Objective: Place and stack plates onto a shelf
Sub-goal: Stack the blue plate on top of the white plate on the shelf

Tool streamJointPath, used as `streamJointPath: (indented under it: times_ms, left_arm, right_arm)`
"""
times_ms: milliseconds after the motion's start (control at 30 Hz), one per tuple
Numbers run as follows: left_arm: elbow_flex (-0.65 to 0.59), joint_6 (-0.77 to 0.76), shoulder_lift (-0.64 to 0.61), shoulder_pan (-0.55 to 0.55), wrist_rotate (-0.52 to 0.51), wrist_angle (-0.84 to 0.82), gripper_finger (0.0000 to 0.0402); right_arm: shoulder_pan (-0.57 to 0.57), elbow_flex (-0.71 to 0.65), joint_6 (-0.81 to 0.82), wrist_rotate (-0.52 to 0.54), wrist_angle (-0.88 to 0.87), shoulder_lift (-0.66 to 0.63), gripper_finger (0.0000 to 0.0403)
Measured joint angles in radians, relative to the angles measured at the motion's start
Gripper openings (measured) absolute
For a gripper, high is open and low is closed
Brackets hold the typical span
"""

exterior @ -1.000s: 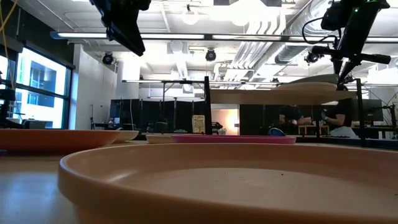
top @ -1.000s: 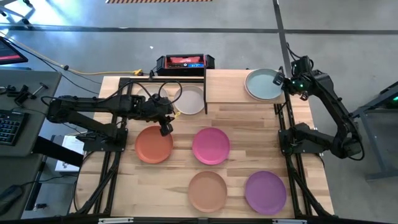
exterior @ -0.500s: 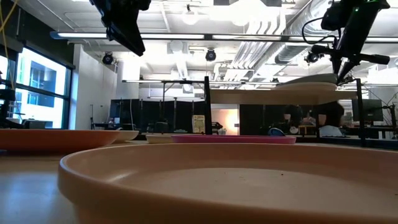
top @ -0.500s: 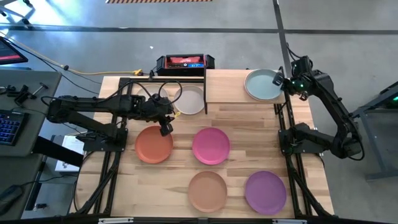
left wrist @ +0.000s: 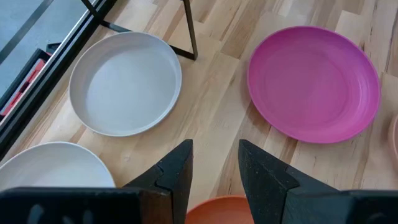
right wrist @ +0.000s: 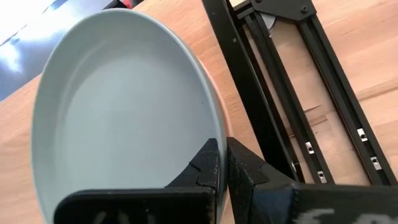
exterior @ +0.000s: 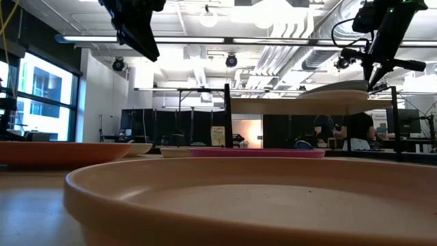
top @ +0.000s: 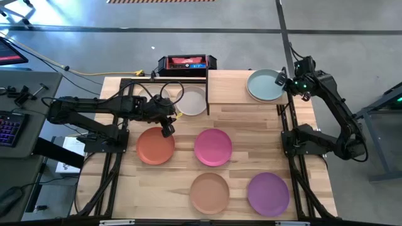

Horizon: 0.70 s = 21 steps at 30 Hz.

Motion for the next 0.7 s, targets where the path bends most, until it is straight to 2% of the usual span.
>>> streamJointPath:
  times_ms: [367,700]
  left_arm:
    - [0.000,0.000,0.000,0.000,0.000,0.008,0.0117]
    - [0.000,0.000,0.000,0.000,0.000,0.008,0.0117]
  right_arm:
    - [0.000,0.000,-0.002,0.050,0.000,0.000,0.0001]
    - [0.001,0.000,0.000,0.053,0.001,0.000,0.0001]
